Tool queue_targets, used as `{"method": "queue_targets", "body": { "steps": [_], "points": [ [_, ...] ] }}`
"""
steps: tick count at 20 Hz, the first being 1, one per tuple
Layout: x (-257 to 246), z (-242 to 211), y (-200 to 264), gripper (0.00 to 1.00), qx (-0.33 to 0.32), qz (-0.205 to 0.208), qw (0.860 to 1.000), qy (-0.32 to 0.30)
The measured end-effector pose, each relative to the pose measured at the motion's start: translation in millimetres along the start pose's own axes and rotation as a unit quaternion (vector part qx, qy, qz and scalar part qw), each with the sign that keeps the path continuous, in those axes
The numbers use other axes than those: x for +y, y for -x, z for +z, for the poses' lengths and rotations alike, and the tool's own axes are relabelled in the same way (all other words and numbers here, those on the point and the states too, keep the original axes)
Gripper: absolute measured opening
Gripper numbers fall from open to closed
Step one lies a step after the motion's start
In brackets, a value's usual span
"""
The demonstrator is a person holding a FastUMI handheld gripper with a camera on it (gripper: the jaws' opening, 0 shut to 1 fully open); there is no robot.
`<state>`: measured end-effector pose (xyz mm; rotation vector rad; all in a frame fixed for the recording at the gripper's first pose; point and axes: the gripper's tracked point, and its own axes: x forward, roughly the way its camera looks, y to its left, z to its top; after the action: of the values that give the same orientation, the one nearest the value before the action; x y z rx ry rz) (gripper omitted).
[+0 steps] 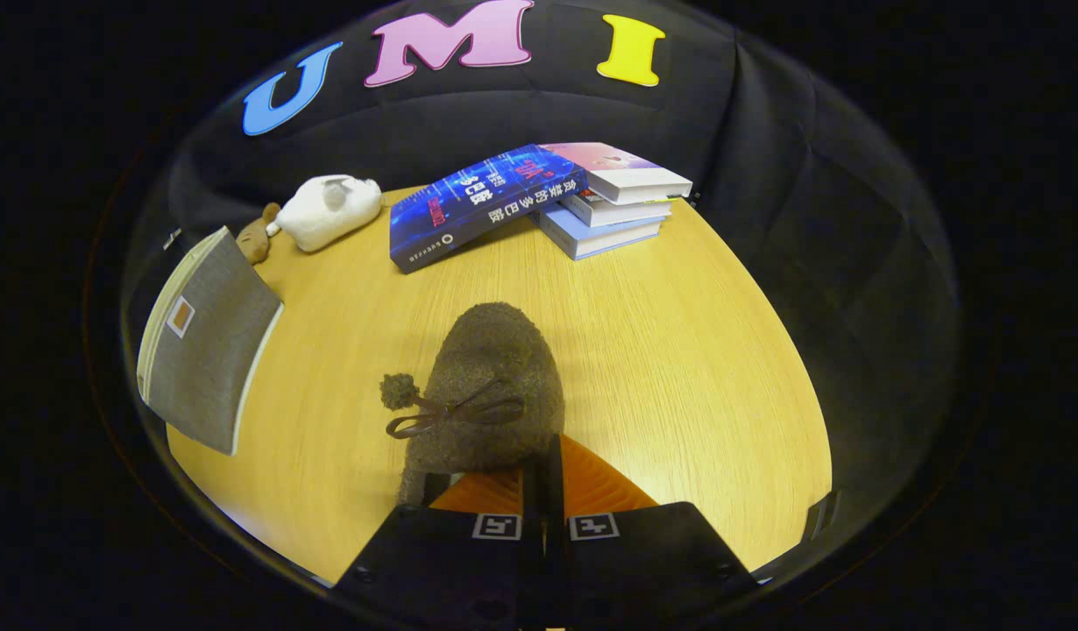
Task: Open the storage box then place both shoes into the box .Put the left shoe in first, then the right shoe, with the right side of both shoes facing outward in a uniform manner.
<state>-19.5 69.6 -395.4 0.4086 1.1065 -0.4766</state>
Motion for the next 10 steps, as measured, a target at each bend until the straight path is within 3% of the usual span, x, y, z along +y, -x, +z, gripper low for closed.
{"method": "queue_targets", "body": {
  "steps": [6,10],
  "points": [
    [50,61,53,0.05,-0.054,0.036,0.998,-0.009],
    [104,113,88,0.05,-0.128,0.064,0.99,0.005]
  ]
}}
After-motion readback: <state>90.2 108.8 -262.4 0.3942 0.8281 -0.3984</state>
